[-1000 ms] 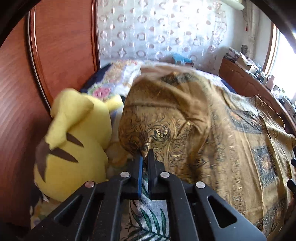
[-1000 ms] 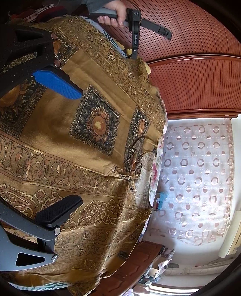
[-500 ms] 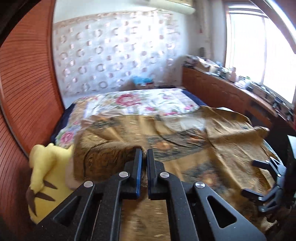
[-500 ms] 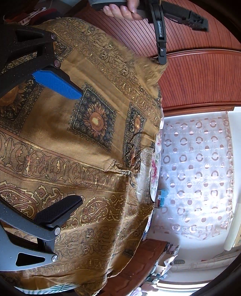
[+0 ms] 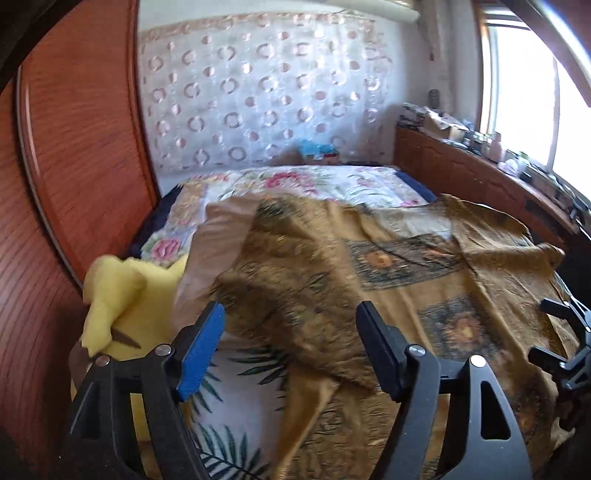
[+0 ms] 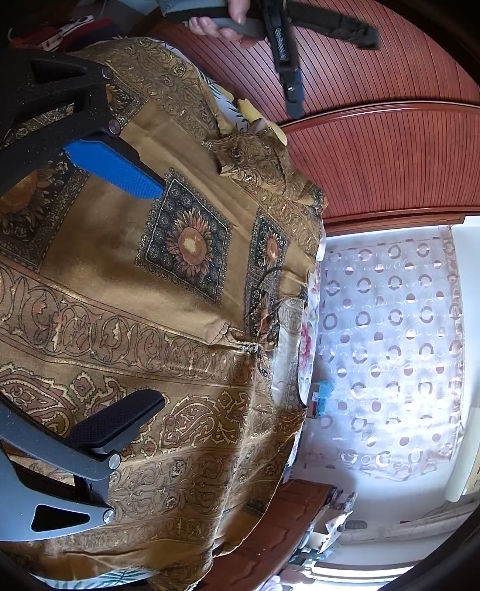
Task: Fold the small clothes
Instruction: 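Fold the held shirt side inward over the body with the left gripper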
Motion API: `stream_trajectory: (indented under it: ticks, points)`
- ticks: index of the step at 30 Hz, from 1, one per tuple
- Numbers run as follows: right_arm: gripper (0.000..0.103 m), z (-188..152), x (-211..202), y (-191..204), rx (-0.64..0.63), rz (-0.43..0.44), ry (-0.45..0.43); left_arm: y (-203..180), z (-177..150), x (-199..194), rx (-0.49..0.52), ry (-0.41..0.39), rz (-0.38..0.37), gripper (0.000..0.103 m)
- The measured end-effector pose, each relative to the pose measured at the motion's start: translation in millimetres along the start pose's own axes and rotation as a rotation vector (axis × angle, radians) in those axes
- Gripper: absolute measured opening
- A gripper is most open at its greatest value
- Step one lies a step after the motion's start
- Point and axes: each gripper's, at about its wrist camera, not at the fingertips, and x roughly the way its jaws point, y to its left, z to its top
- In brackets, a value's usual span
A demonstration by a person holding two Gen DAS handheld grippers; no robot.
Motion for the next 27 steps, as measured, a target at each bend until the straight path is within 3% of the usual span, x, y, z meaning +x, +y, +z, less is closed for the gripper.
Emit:
stream_trajectory:
  ticks: [5, 8, 11, 19, 25, 27]
  points:
    - [0.103, 0.7, -0.4, 0.8, -0.001, 0.0, 0.001, 27.0, -8.9, 42.1, -0.071, 0.097, 0.041, 0.074]
    - [0.103, 0.4, -0.1, 0.9, -0.001, 0.001, 0.002, 35.7, -14.0, 60.8, -0.125, 0.152, 0.015, 0.074]
    - [0.103, 0.6, -0.4, 0.5, -0.001, 0.002, 0.003, 35.7, -16.7, 66.9, -0.164, 0.161, -0.034, 0.062]
    - [0.103, -0.7, -0.1, 1.1, -0.01, 0.006, 0.004, 41.3, -1.9, 75.4, -0.137, 0.122, 0.048, 0.061]
    - [0.103, 1.1, -1.0, 2.3, -0.024, 0.009, 0.011, 49.5, 3.9, 90.4, -0.081, 0.143, 0.127, 0.061]
    - [0.103, 5.0, -1.4, 5.5, -0.051, 0.023, 0.005, 50.9, 0.5, 91.3, -0.072, 0.146, 0.117, 0.061]
